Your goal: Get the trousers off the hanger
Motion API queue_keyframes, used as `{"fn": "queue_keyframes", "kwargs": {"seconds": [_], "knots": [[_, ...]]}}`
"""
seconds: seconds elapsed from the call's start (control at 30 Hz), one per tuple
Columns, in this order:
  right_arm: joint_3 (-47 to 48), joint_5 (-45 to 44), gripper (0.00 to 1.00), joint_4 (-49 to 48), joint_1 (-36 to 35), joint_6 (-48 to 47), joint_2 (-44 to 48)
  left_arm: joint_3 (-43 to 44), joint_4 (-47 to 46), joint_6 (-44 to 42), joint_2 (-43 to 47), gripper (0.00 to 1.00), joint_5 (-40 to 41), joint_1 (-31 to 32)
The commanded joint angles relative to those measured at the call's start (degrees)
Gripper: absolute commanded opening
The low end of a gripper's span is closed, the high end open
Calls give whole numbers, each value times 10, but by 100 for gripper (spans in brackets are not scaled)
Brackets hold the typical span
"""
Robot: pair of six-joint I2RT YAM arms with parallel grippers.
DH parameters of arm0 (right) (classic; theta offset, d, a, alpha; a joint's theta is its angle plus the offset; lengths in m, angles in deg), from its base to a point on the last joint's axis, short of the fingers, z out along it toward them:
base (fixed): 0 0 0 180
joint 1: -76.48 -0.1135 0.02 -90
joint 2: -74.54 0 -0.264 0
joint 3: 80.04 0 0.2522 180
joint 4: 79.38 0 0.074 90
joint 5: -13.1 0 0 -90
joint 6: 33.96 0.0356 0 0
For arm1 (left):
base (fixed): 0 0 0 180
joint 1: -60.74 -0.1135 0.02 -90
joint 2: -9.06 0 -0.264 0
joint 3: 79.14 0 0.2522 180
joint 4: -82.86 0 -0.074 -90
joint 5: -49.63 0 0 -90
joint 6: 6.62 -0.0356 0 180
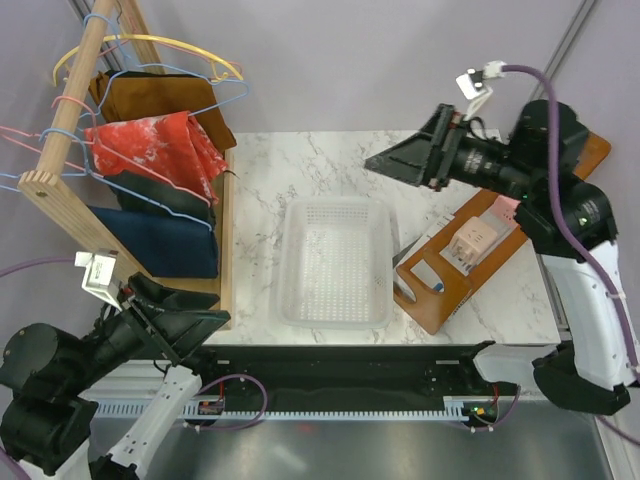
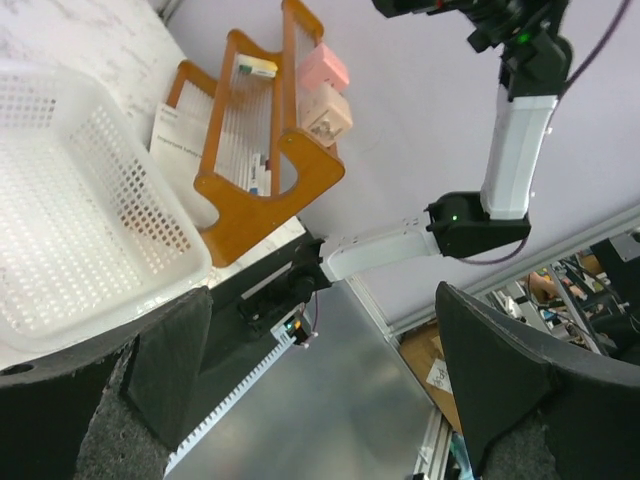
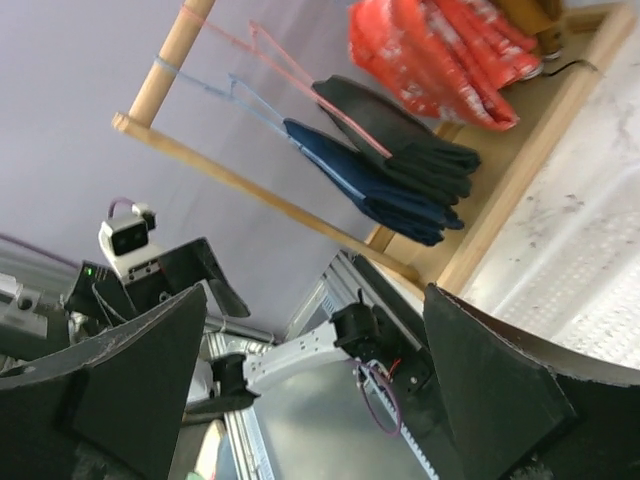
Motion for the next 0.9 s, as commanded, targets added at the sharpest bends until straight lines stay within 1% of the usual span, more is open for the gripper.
{"fn": "queue_keyframes", "kwargs": {"seconds": [0.0,0.03,0.07,0.1,0.13,0.17,0.2,0.23,0.27,0.3,0.33,0.37,0.43,0.47,0.5,0.57,0.63,0.73,0.77,0.87], "knots": [[42,-147,96,-13,-186,-43,-59,34,37,-10,4,100,36,8],[64,-203,96,-6,-220,-54,-90,37,37,-8,18,100,69,10],[79,-228,96,0,-284,-66,-108,42,37,-10,23,100,82,16],[107,-254,97,5,-310,-90,-127,44,40,-12,27,100,93,20],[119,-283,96,7,-332,-102,-166,47,46,-13,31,100,110,26],[128,-297,96,4,-374,-112,-184,53,67,-19,31,99,114,38],[144,-305,96,-2,-392,-127,-218,57,86,-22,31,97,119,42],[151,-331,96,-20,-412,-160,-234,64,111,-22,25,97,146,47],[159,-343,95,-28,-445,-183,-249,77,138,-25,21,96,156,49],[175,-344,92,-47,-459,-216,-279,84,177,-28,20,94,175,49],[181,-344,90,-57,-467,-226,-296,91,199,-27,17,94,188,48],[188,-344,81,-67,-477,-229,-311,103,213,-28,16,93,195,49],[204,-330,74,-101,-481,-245,-351,115,253,-28,13,91,225,50],[207,-332,67,-110,-486,-251,-361,126,268,-27,11,89,234,51],[206,-329,66,-129,-487,-260,-378,132,309,-23,11,88,267,54],[206,-333,66,-141,-487,-279,-391,144,349,3,11,85,300,66],[209,-335,66,-151,-487,-294,-405,133,356,24,24,79,313,82],[210,-344,68,-157,-486,-316,-415,117,356,71,51,77,323,101],[214,-344,70,-158,-485,-323,-418,114,356,76,55,77,339,105],[217,-344,71,-155,-477,-324,-431,112,354,75,59,77,346,112]]}}
